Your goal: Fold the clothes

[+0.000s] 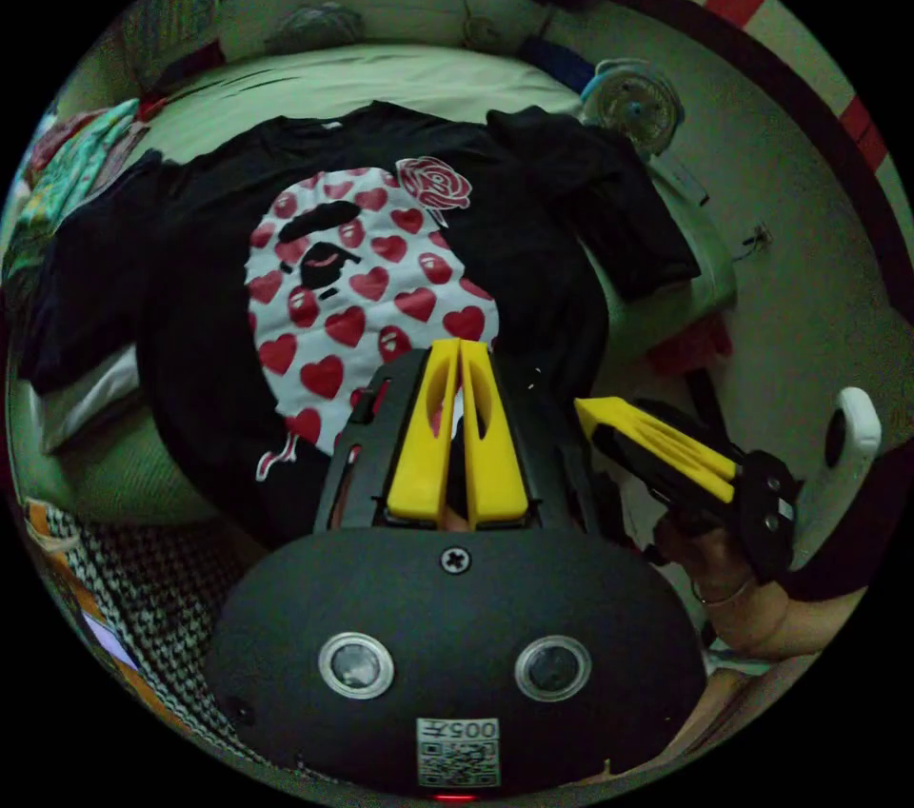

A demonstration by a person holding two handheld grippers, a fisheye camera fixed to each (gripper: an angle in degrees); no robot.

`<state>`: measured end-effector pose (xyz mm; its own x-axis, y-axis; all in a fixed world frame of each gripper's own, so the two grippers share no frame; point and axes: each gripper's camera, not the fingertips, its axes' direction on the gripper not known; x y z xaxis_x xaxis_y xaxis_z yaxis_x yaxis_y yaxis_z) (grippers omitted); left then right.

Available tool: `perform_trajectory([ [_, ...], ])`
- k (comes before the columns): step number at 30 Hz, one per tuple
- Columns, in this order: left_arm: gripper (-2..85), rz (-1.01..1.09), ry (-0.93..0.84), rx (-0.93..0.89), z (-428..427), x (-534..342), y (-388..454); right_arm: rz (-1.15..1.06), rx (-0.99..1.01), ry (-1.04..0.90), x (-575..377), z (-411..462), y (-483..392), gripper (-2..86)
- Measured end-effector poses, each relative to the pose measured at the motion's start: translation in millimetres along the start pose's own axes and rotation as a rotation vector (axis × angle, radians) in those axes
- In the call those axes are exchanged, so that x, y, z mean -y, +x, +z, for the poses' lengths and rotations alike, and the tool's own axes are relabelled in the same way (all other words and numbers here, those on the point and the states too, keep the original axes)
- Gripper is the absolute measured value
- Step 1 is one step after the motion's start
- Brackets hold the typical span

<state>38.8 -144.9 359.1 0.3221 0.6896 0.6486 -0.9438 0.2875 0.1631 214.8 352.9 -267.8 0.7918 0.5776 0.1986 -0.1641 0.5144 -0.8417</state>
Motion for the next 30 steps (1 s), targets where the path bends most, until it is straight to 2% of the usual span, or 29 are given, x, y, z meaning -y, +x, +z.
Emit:
perform_trajectory([
  [3,-0.2,0.05,-0.025,-0.071,24.6,38.8,10.8,0.061,-0.057,-0.02,19.4,5.6,30.5,-0.9],
  [7,-0.3,0.116,0.007,-0.064,47.7,78.1,19.2,0.138,-0.153,0.024,60.6,4.8,67.5,-0.4],
  [12,-0.3,0.137,0.055,-0.025,78.0,132.6,11.5,0.053,-0.256,0.158,142.5,-8.7,95.9,3.6],
  [15,-0.2,0.119,0.085,-0.07,90.4,159.1,-0.2,0.021,-0.319,0.195,203.2,-7.1,115.3,4.9],
  [18,-0.1,0.154,0.104,-0.116,102.5,174.9,-11.6,0.032,-0.297,0.221,258.7,2.8,138.9,5.8],
  [23,0.4,0.138,0.104,-0.179,114.8,185.7,-42.3,0.074,-0.326,0.116,339.7,47.6,177.6,7.0],
  [27,1.8,0.12,0.18,-0.281,111.5,193.9,-72.5,0.172,-0.349,-0.012,386.2,89.7,208.2,7.2],
  [30,1.9,0.045,0.254,-0.321,107.5,197.8,-101.1,0.165,-0.326,-0.001,406.5,96.9,210.2,4.8],
])
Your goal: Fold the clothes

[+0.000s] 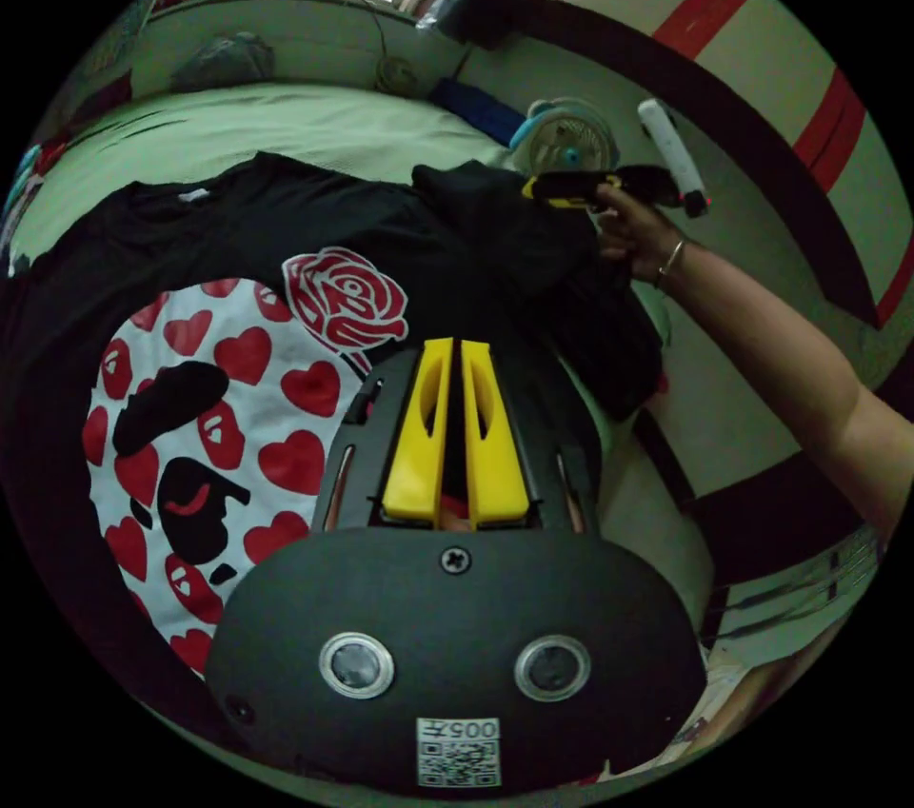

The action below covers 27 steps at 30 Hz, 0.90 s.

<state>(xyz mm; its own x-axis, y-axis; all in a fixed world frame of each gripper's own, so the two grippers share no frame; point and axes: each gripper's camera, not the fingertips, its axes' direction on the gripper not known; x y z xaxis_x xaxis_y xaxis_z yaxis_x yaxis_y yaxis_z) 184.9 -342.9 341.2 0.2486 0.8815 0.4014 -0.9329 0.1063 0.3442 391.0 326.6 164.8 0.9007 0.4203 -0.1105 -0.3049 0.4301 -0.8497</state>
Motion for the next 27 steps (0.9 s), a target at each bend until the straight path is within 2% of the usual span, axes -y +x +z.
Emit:
perform_trajectory([
  [3,0.7,-0.04,0.041,0.013,-11.1,3.4,-22.9,-0.024,-0.058,0.059,15.3,-6.9,-10.1,0.7],
  [8,-0.5,-0.048,0.06,0.077,-24.9,5.0,-44.6,-0.092,0.01,0.131,39.3,-27.8,-44.1,-0.6],
  [13,-0.7,-0.064,0.071,0.101,-38.5,2.2,-66.5,-0.235,0.19,0.098,54.4,-31.5,-108.8,0.1],
  [18,-0.7,-0.114,0.078,0.113,-59.6,-3.6,-95.4,-0.264,0.342,0.041,63.6,-23.5,-138.4,3.4],
  [27,-0.7,-0.105,0.055,0.124,-100.2,-12.2,-131.0,-0.207,0.17,-0.144,56.5,54.9,-129.7,3.9],
])
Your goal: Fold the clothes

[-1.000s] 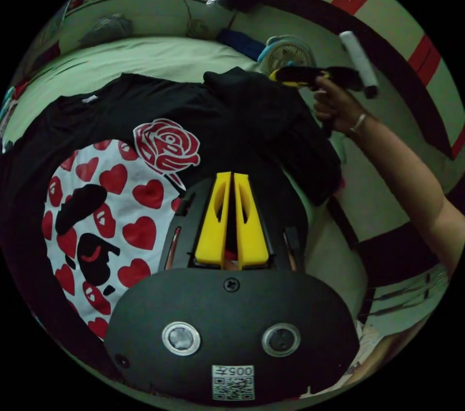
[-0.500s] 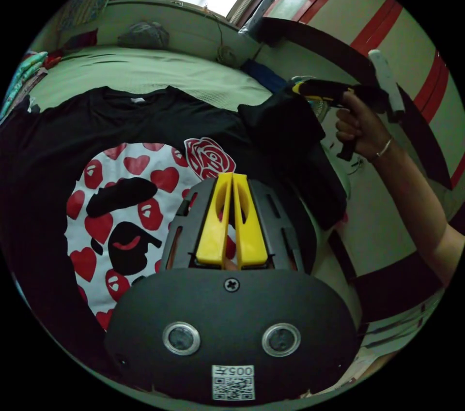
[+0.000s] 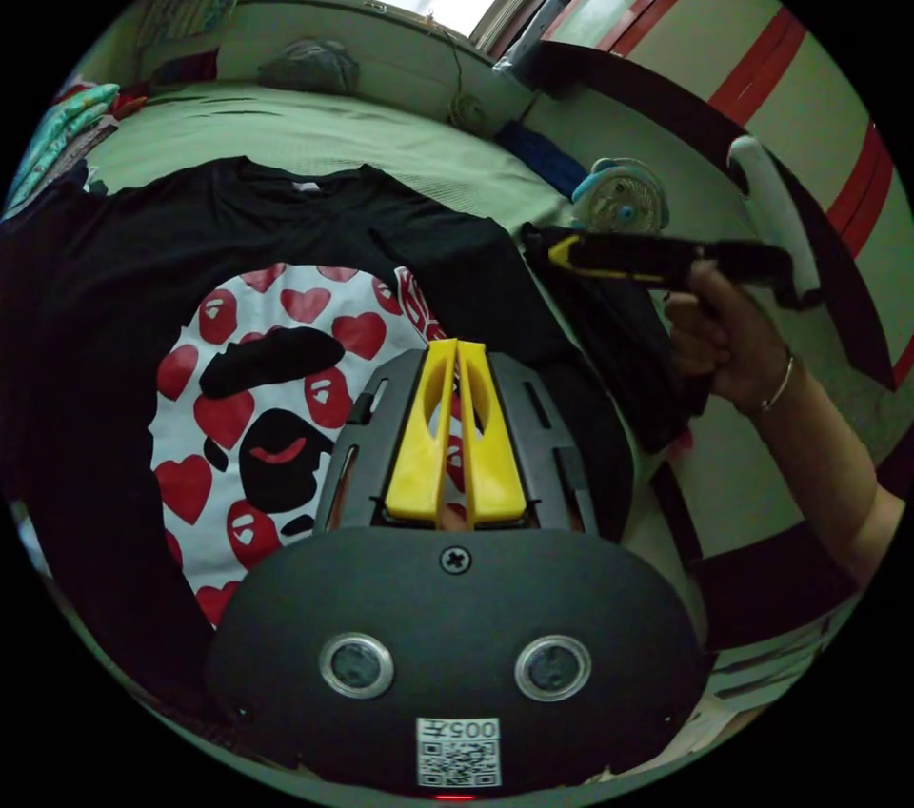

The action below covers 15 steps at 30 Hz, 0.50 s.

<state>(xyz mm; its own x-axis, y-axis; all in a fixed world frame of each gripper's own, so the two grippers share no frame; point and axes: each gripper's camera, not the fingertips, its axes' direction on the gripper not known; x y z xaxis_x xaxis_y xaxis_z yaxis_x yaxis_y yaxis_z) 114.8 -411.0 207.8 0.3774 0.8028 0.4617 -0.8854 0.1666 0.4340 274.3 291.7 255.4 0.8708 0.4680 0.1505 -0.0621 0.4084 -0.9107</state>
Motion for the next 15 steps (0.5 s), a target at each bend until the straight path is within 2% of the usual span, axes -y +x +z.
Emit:
perform_trajectory([
  [3,-0.7,-0.005,-0.009,0.0,-12.5,-1.7,-13.2,0.007,-0.061,-0.112,-3.3,36.2,-1.7,3.9],
  [6,-0.7,-0.028,-0.024,0.004,-29.1,-3.6,-28.9,0.019,-0.064,-0.052,-6.1,48.1,-7.1,3.9],
  [11,-0.7,-0.082,0.08,-0.048,-75.8,-8.7,-60.6,-0.012,-0.135,-0.038,0.0,62.8,-26.3,4.1],
  [15,-0.6,-0.177,0.093,0.064,-130.0,-18.7,-98.2,0.024,-0.122,0.036,-2.9,74.8,-34.3,4.0],
])
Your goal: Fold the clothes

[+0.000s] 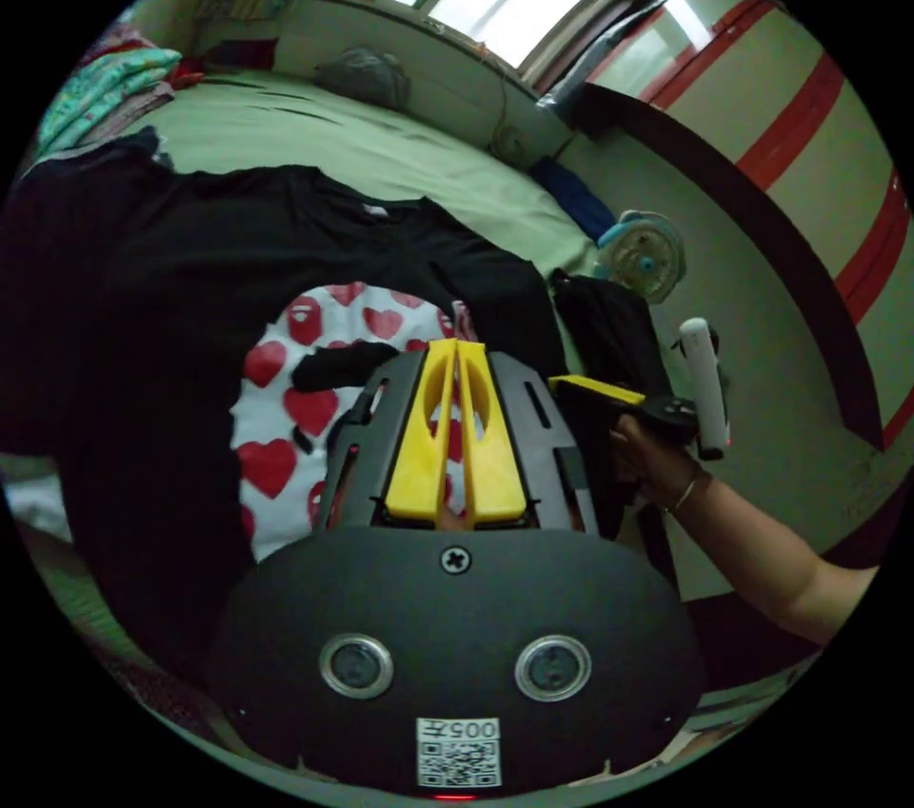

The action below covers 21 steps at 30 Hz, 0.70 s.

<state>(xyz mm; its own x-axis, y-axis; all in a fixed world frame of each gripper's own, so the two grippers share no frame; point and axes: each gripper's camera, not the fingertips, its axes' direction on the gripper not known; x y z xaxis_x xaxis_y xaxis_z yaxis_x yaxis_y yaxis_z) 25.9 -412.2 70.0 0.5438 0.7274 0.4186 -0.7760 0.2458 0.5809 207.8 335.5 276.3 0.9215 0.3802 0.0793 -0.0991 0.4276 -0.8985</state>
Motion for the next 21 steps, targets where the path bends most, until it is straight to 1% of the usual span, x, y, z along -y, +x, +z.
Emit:
perform_trajectory([
  [2,-0.6,-0.015,0.009,0.043,-27.3,-1.4,-20.0,0.001,0.007,0.038,-3.1,3.3,-4.0,4.0],
  [6,0.0,-0.05,0.014,0.239,-95.0,-5.6,-65.3,0.004,0.011,0.039,-0.4,10.9,-15.5,4.0],
  [7,0.2,-0.066,0.018,0.263,-104.7,-6.5,-72.0,0.0,0.003,0.039,0.2,12.9,-19.8,4.1],
  [9,1.8,-0.145,0.055,0.339,-144.1,-11.1,-97.6,-0.006,-0.01,0.041,0.8,15.8,-26.9,4.2],
  [12,4.5,-0.189,0.107,0.408,-185.8,-15.7,-119.7,-0.015,-0.034,0.05,0.9,20.7,-39.0,4.2],
  [17,8.2,-0.167,0.119,0.511,-223.5,-9.3,-139.2,-0.028,-0.068,0.056,0.9,27.5,-57.9,4.1],
  [19,8.7,-0.14,0.104,0.551,-228.7,-4.1,-144.1,-0.035,-0.084,0.056,1.0,30.5,-67.2,4.0],
  [21,9.7,-0.141,0.052,0.6,-230.8,2.4,-152.7,-0.036,-0.086,0.056,1.0,32.5,-73.0,4.0],
])
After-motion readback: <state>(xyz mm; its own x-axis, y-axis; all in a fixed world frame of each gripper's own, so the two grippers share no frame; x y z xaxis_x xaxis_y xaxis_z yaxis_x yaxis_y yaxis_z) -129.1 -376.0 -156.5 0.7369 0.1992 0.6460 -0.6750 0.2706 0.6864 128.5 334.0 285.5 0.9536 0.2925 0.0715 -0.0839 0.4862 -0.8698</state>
